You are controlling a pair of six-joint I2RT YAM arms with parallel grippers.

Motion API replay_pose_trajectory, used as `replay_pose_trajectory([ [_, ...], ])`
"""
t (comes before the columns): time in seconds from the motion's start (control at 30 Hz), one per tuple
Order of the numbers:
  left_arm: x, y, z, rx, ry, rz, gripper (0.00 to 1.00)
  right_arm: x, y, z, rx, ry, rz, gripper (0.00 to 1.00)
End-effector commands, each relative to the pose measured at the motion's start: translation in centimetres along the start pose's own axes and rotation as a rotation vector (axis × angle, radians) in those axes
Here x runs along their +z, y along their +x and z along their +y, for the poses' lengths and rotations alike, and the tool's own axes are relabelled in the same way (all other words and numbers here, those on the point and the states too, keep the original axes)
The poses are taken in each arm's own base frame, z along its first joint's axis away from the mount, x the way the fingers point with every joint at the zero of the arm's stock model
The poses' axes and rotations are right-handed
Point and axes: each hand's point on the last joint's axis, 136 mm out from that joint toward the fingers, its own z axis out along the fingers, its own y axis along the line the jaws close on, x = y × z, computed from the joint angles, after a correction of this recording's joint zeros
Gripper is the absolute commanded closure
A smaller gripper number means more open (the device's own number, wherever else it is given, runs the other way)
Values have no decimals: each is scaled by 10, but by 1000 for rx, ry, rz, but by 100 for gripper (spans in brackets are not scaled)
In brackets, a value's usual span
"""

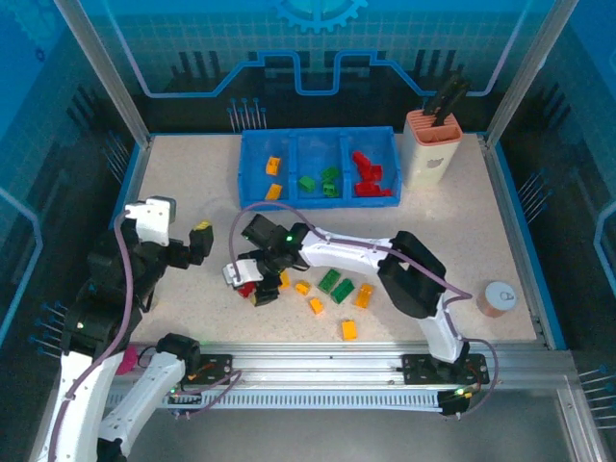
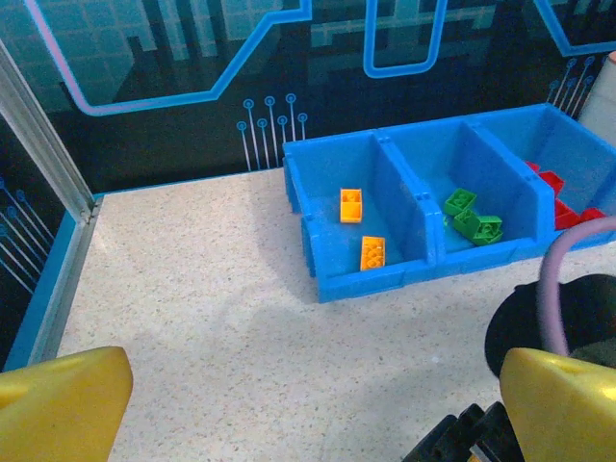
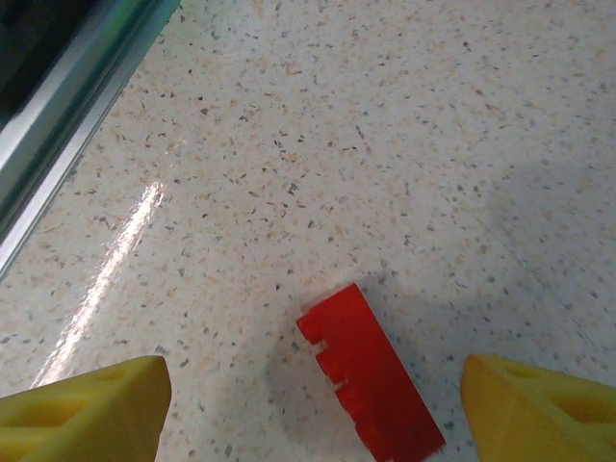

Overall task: Sort the legos into containers by color
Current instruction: Pick up the lego from the bottom-center of the table.

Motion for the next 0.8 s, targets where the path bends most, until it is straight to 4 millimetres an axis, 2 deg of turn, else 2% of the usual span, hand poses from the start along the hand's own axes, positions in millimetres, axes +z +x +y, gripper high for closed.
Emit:
replay_pose_trajectory([
  [0.0,2,12,8,42,-41,34,1,12,-9,-1,-43,-18,-4,20],
  [0.27,12,20,6,67,-37,39,1,40,15,-8,-27,-25,76,22],
  [0.5,17,20,7,82,-43,42,1,52,33,-11,9,-34,104,28],
  [0.57,18,20,7,84,-45,47,1,54,36,-13,25,-38,108,34],
  [0.7,21,21,8,91,-51,58,1,53,42,-13,55,-47,119,58],
  [0.77,23,21,9,95,-56,62,1,51,47,-14,72,-46,127,66],
])
